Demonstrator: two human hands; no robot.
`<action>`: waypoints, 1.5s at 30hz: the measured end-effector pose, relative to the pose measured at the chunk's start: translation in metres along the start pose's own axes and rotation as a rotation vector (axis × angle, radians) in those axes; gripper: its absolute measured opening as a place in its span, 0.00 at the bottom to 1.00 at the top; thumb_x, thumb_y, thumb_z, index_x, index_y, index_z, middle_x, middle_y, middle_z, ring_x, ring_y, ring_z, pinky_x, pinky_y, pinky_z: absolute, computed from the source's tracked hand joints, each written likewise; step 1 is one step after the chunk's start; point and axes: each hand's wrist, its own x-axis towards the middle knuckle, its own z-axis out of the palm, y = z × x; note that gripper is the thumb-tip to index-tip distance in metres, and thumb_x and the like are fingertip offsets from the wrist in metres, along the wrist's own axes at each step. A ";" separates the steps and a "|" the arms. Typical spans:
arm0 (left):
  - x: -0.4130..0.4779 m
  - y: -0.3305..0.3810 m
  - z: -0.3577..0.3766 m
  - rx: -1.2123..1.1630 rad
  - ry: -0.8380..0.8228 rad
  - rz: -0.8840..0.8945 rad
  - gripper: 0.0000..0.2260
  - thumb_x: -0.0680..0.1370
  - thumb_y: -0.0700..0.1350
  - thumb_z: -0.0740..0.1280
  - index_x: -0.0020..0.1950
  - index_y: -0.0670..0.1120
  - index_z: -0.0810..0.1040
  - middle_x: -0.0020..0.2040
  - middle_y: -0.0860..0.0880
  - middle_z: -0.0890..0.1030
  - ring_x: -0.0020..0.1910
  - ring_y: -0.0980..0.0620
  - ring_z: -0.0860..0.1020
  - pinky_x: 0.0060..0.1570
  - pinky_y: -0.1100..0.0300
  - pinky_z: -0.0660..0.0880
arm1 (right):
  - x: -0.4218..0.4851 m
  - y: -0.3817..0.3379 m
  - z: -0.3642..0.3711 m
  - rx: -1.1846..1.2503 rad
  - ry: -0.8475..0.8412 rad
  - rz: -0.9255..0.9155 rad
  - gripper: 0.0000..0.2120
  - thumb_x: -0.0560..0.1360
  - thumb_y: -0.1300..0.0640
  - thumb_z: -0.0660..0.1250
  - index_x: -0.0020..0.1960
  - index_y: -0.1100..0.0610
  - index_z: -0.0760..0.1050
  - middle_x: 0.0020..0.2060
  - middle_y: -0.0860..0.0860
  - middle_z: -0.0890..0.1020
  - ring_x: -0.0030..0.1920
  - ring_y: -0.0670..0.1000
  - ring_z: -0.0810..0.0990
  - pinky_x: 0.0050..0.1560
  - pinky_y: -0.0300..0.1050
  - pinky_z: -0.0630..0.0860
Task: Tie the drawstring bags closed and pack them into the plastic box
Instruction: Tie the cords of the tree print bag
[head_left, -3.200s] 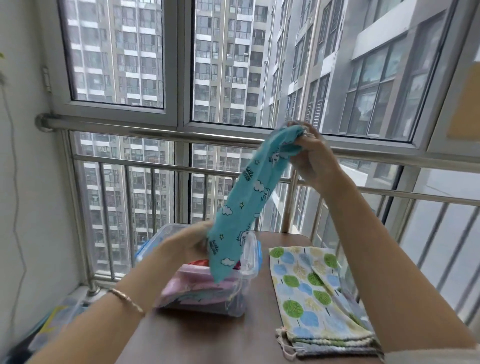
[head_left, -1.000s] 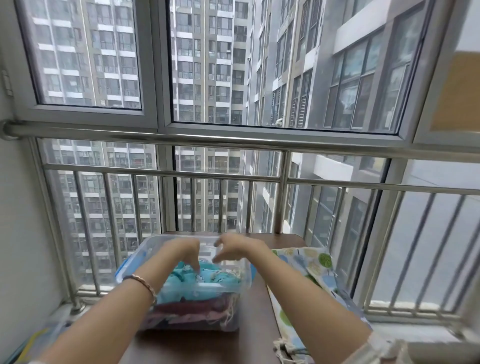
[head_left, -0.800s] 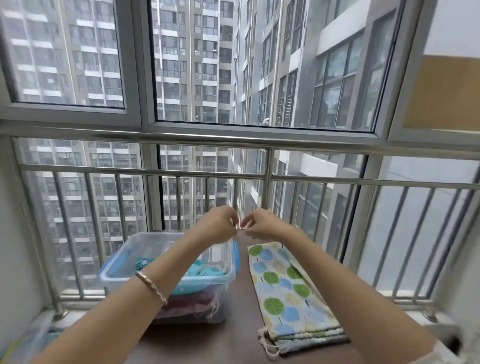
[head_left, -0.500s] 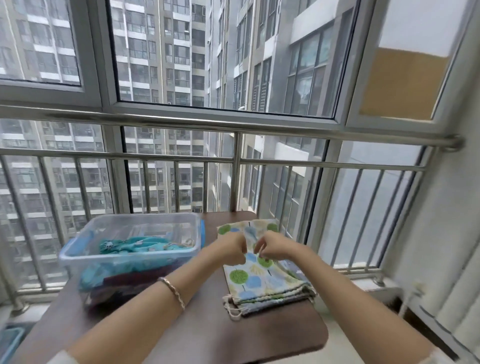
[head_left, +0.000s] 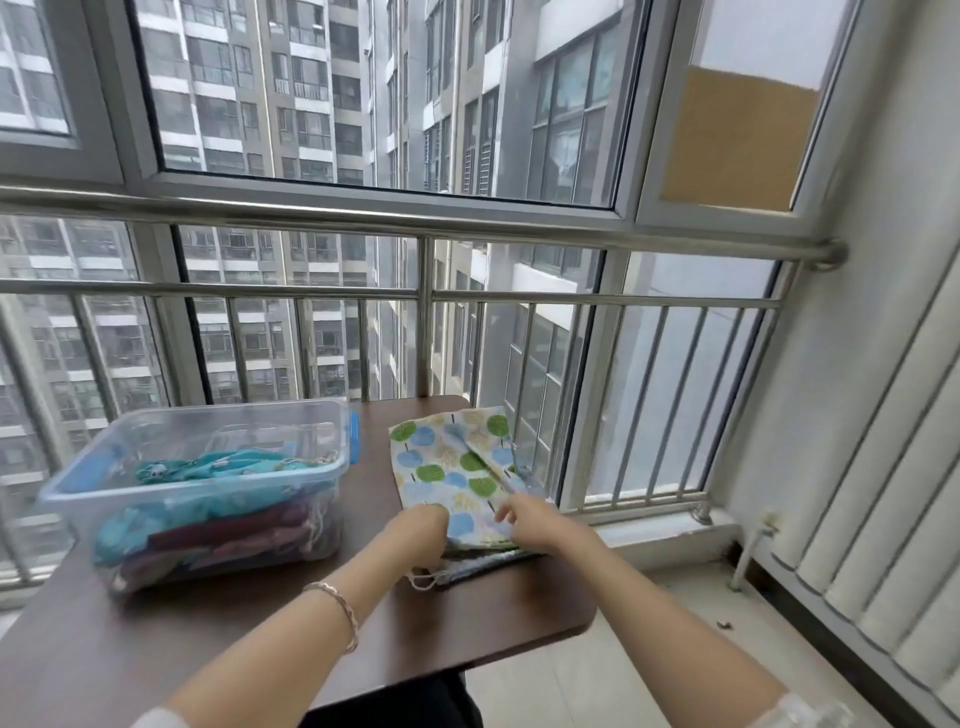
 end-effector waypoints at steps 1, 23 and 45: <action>0.001 0.000 -0.003 -0.012 0.010 -0.008 0.06 0.79 0.39 0.58 0.52 0.41 0.72 0.54 0.42 0.78 0.52 0.43 0.77 0.45 0.54 0.72 | 0.000 0.004 -0.001 -0.055 0.045 0.020 0.19 0.73 0.61 0.62 0.64 0.54 0.73 0.63 0.56 0.75 0.64 0.57 0.73 0.61 0.46 0.71; 0.018 -0.012 -0.117 -1.423 0.288 -0.070 0.13 0.83 0.40 0.56 0.56 0.33 0.75 0.46 0.39 0.79 0.43 0.46 0.80 0.36 0.55 0.81 | 0.012 -0.060 -0.054 0.310 0.068 -0.113 0.47 0.67 0.39 0.72 0.76 0.46 0.48 0.64 0.51 0.70 0.50 0.55 0.80 0.32 0.47 0.79; 0.029 -0.050 -0.157 -1.793 0.306 -0.134 0.09 0.82 0.44 0.56 0.59 0.42 0.70 0.61 0.39 0.76 0.58 0.38 0.76 0.53 0.37 0.76 | 0.064 -0.115 -0.093 1.033 0.281 -0.164 0.15 0.83 0.60 0.49 0.62 0.55 0.71 0.54 0.54 0.79 0.49 0.50 0.79 0.34 0.45 0.80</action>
